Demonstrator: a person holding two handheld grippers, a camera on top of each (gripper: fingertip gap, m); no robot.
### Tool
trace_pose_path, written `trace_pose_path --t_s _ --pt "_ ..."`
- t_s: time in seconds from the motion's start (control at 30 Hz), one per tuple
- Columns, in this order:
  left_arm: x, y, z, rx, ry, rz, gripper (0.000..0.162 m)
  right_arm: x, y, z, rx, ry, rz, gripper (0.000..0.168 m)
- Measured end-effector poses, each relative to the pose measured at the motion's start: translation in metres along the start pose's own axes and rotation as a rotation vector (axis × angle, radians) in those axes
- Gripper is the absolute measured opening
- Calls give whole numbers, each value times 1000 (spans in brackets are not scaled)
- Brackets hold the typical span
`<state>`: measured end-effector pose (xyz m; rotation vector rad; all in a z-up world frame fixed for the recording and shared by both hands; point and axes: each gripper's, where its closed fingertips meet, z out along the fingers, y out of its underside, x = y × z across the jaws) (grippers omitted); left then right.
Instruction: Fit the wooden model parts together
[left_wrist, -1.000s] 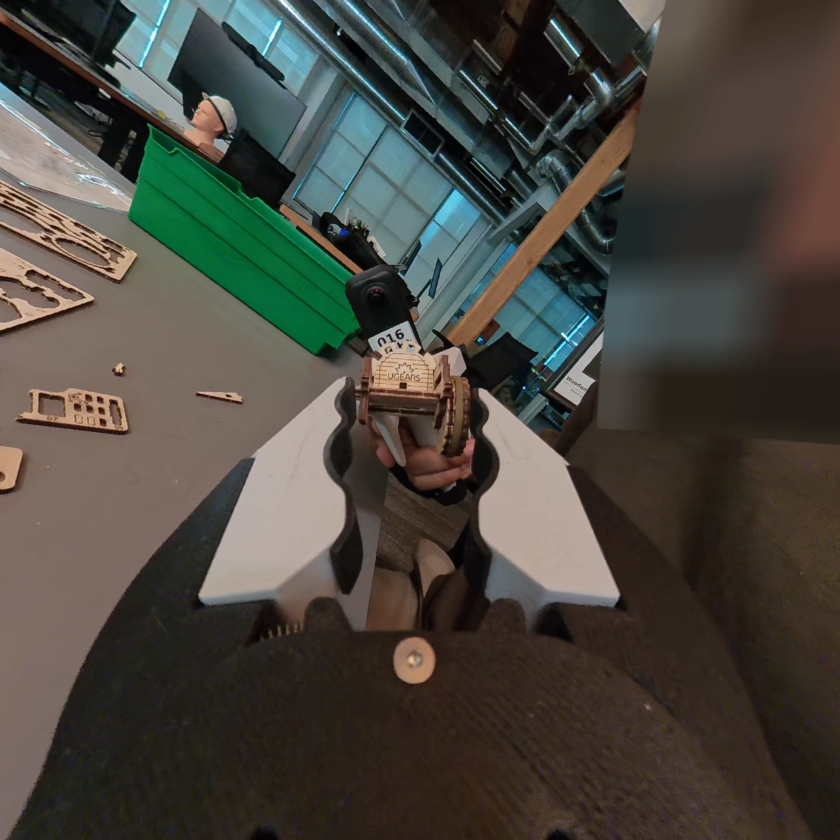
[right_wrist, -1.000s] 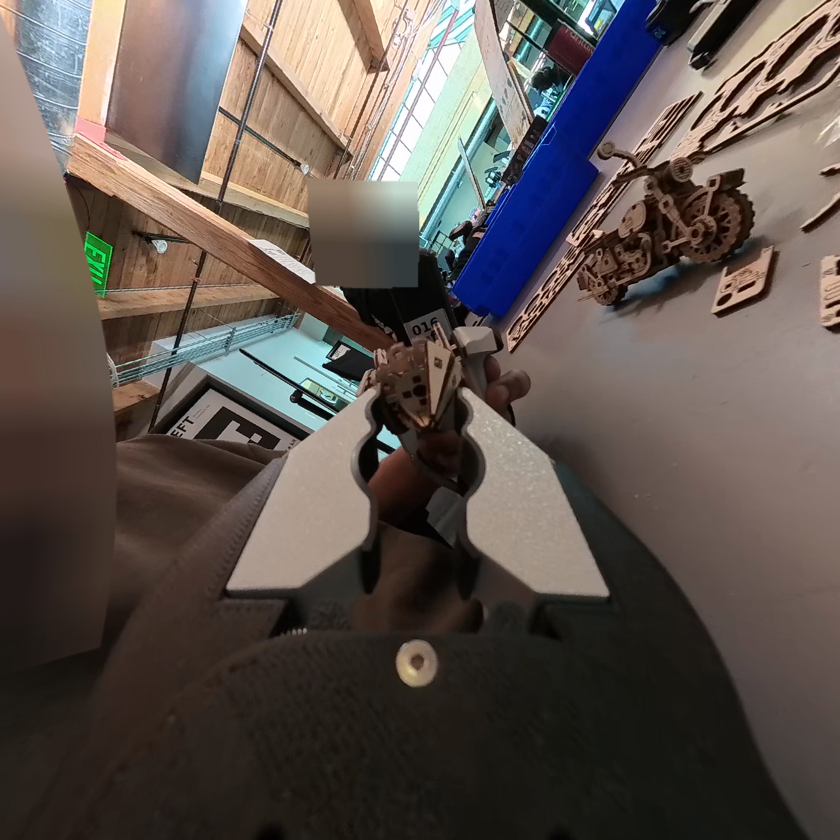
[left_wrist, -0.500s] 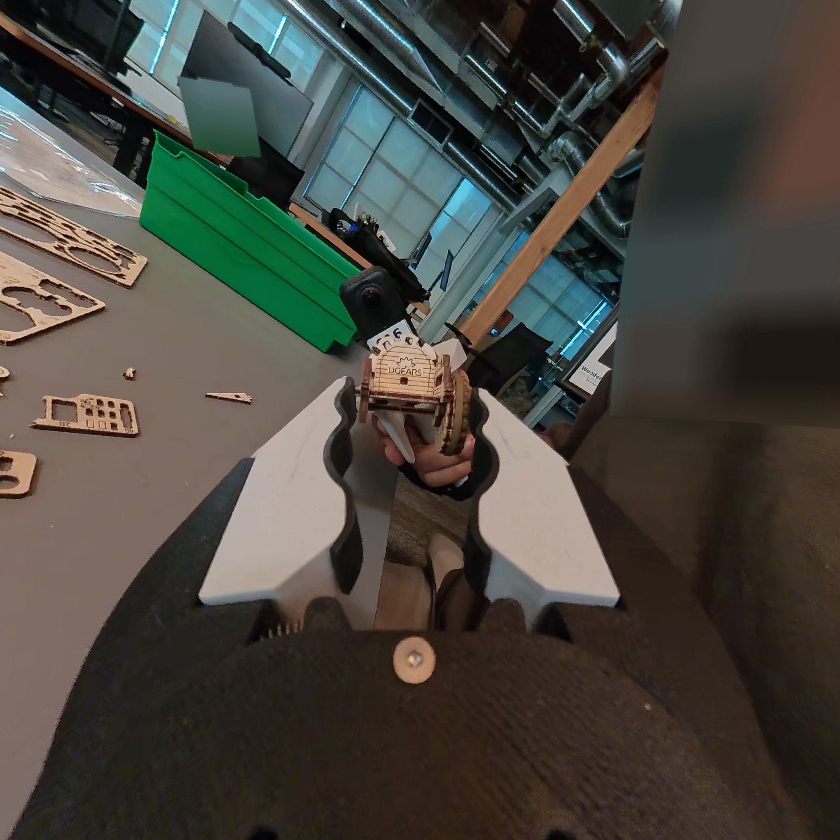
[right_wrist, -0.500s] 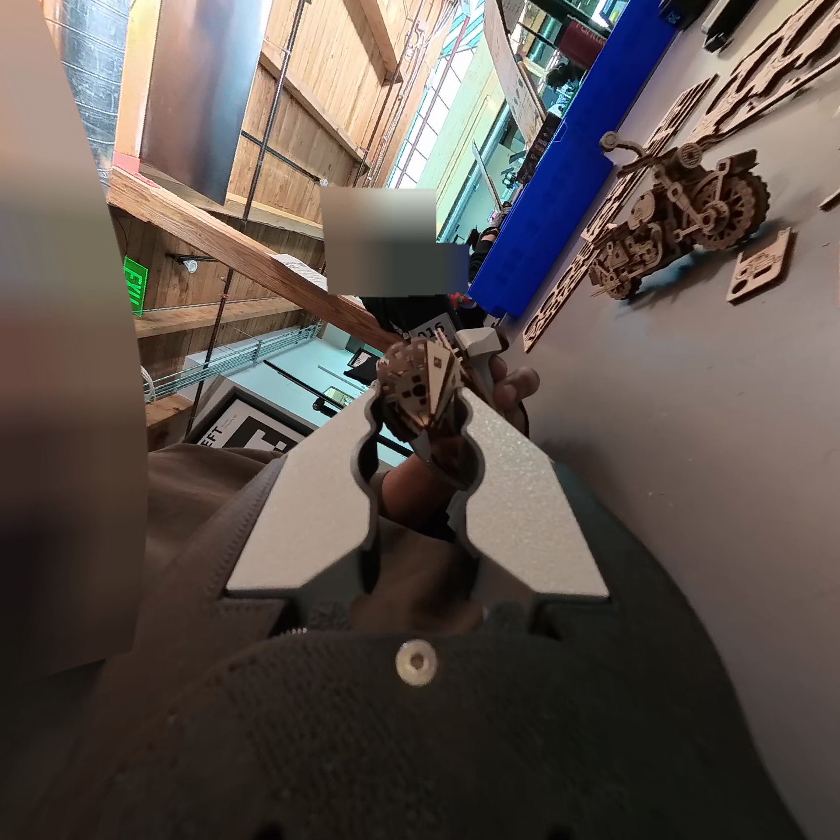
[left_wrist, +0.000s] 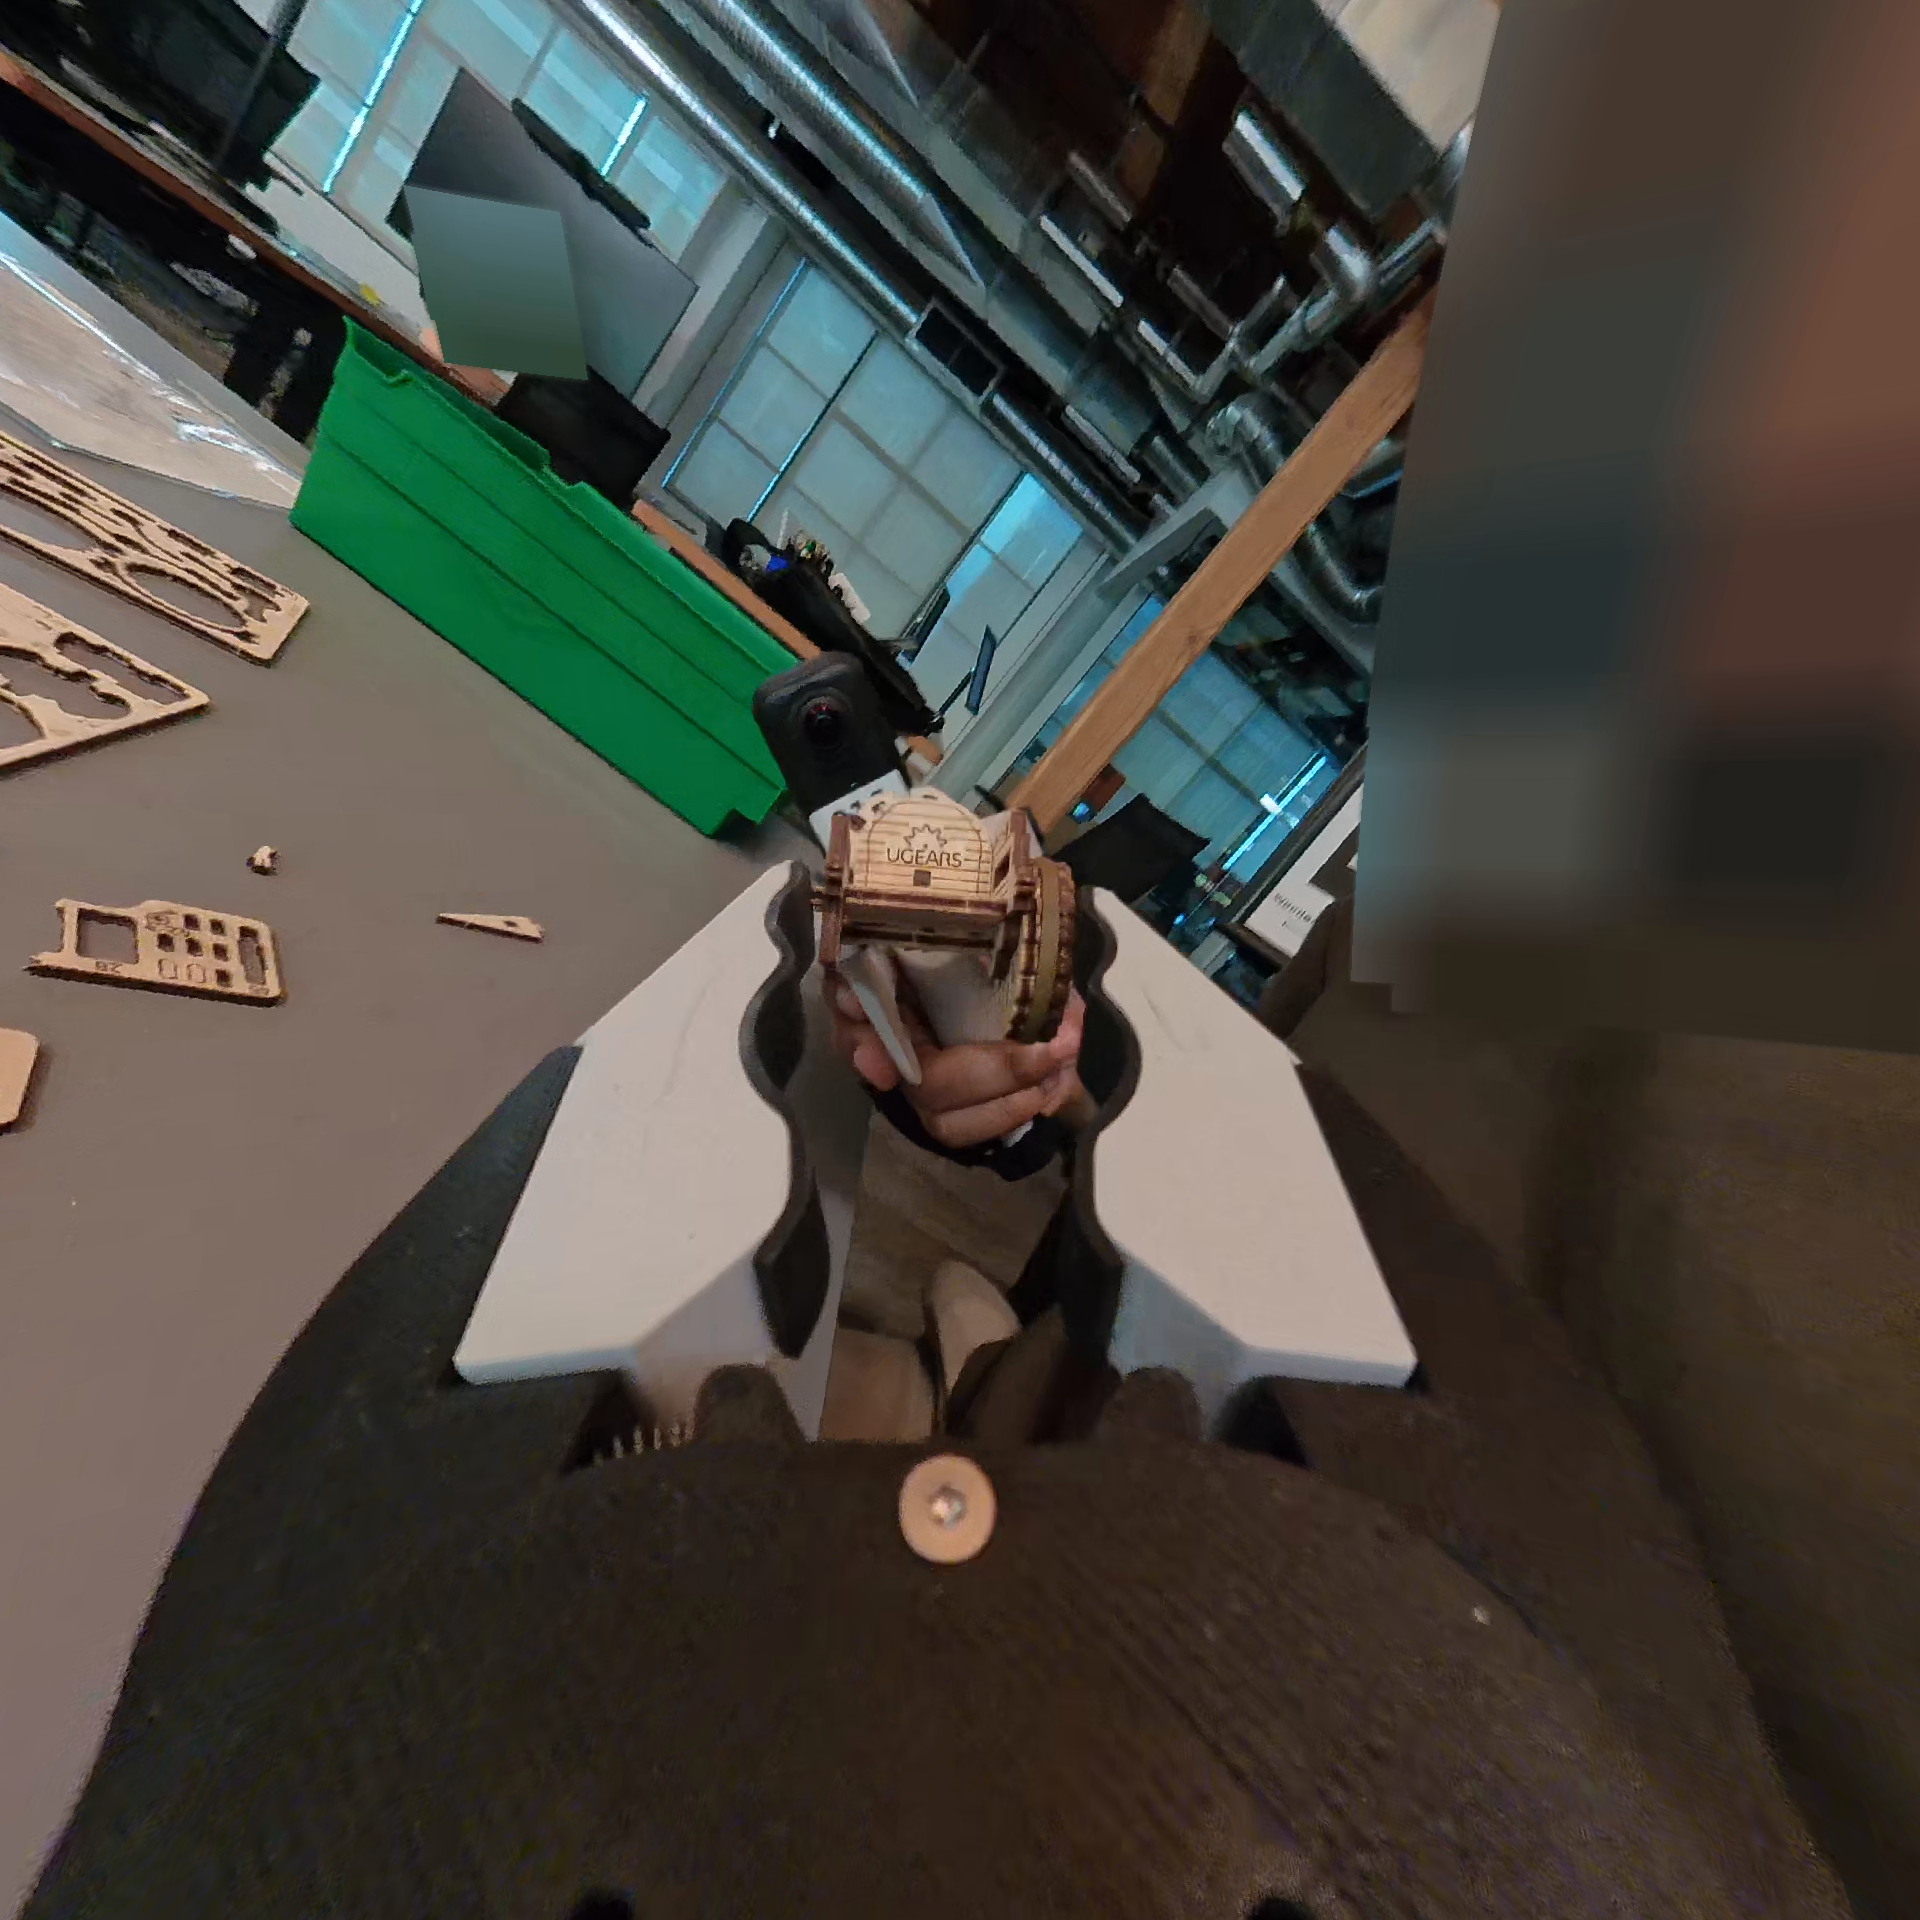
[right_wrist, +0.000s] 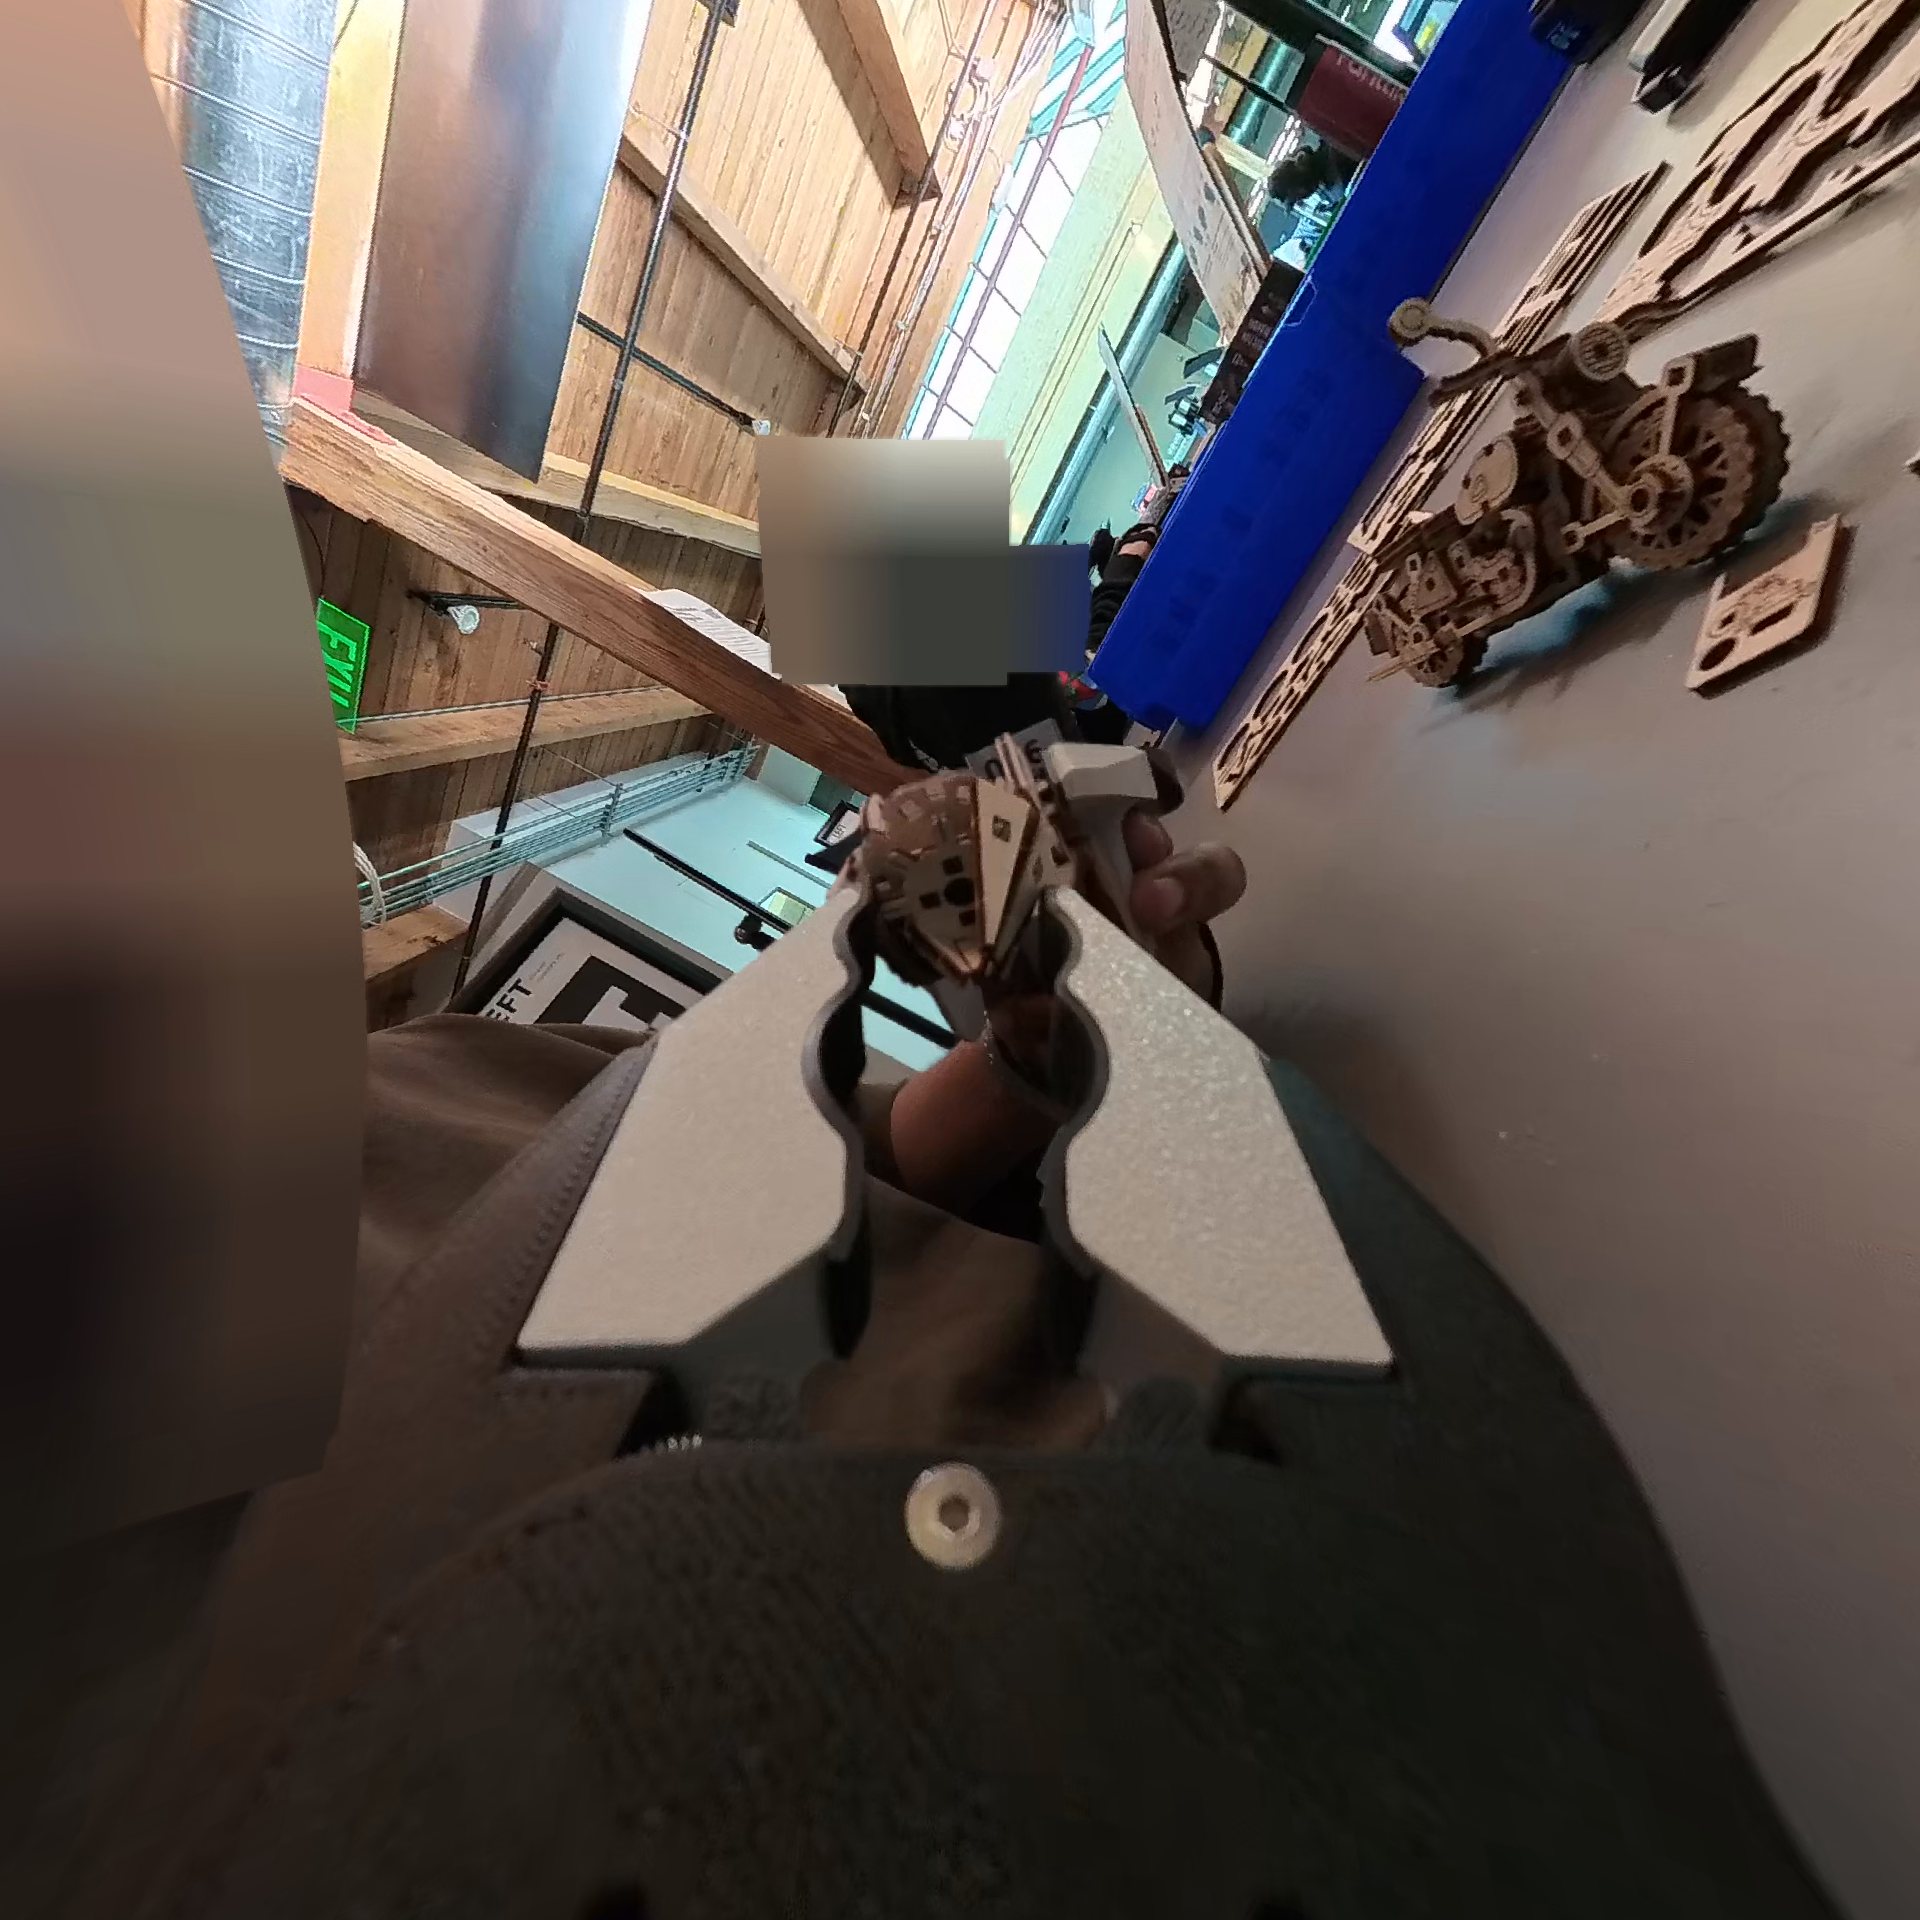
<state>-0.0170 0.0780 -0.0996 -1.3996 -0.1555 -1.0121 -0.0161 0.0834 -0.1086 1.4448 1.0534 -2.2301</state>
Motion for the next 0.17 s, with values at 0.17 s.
trace_pose_path --t_s 0.17 --pt "5 -25 -12 158 105 -146 48 -1 -6 -3 32 -23 26 29"
